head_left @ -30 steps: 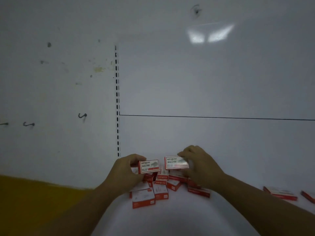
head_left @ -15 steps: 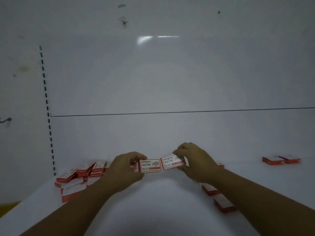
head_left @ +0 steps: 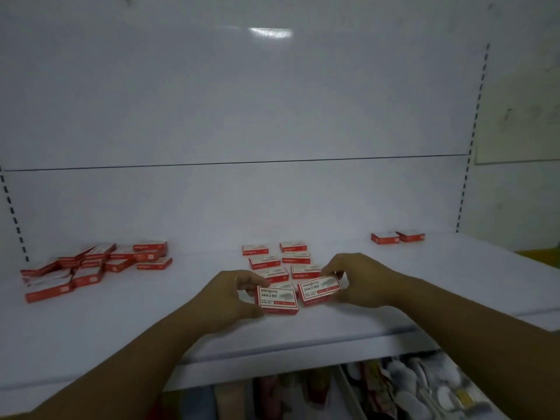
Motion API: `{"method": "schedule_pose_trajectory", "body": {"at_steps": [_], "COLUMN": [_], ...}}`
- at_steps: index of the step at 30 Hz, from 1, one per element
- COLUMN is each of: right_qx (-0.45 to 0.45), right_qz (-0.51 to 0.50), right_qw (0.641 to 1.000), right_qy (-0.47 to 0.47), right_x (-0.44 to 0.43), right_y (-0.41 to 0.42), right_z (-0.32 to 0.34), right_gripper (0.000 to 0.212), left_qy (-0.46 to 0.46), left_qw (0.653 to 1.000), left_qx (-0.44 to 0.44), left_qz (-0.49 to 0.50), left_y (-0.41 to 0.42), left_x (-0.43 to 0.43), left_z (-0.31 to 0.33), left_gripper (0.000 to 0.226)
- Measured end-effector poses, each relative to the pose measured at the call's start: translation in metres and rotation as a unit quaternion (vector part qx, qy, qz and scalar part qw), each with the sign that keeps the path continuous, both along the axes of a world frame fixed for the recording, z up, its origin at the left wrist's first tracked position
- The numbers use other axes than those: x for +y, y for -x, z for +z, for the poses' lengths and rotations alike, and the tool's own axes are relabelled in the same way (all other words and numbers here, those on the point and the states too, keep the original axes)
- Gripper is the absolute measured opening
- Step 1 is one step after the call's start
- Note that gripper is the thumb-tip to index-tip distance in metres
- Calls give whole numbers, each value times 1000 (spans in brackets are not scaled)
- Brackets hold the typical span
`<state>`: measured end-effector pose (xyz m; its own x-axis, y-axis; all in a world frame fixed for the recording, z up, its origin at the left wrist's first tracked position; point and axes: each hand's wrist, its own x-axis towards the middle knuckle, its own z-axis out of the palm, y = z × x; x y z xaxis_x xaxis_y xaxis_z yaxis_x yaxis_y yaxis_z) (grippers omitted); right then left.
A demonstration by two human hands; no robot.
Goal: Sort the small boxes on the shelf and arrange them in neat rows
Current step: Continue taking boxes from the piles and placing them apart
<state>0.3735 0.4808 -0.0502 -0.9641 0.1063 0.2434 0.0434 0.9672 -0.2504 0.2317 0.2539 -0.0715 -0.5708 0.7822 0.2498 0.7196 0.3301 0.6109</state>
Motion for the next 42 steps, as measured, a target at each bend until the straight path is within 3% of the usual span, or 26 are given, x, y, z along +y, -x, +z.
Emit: {"method": "schedule_pose_trajectory", "body": {"at_steps": [5, 8, 10, 14, 18, 21, 27, 35, 42], "right_qx": [-63, -101, -111, -37, 2, 33, 38, 22, 65], "right_qz": [6, 10, 2, -5, 18, 36, 96, 126, 117], "right_qw": [997, 994, 993, 997, 999, 999, 994, 992, 991], "right_qy": [44, 50, 41, 65, 28, 15, -23, -22, 12], "right_x": [10, 10, 10, 0, -31, -62, -146, -246, -283], "right_y": [-21, -22, -20, -2, 37, 74, 167, 280, 351], "right_z": [-12, -15, -12, 7, 10, 11, 11, -10, -6], "right_gripper": [31, 31, 39, 42, 36, 45, 41, 45, 36], "left_qy": [9, 49, 67, 72, 106, 103, 120, 94, 35], "left_qw": [999, 999, 997, 995, 985, 982, 974, 956, 950], "left_qx": [-43, -11, 18, 39, 96, 91, 76, 129, 133], "left_qz": [8, 19, 33, 55, 93, 126, 176, 248, 281], "left_y": [-19, -20, -19, -10, 22, 54, 123, 218, 279], "left_x": [9, 9, 7, -14, -59, -97, -178, -267, -279], "left_z": [-15, -16, -15, -6, 6, 5, -7, 2, 7], "left_gripper": [34, 30, 40, 58, 52, 47, 44, 31, 32]}}
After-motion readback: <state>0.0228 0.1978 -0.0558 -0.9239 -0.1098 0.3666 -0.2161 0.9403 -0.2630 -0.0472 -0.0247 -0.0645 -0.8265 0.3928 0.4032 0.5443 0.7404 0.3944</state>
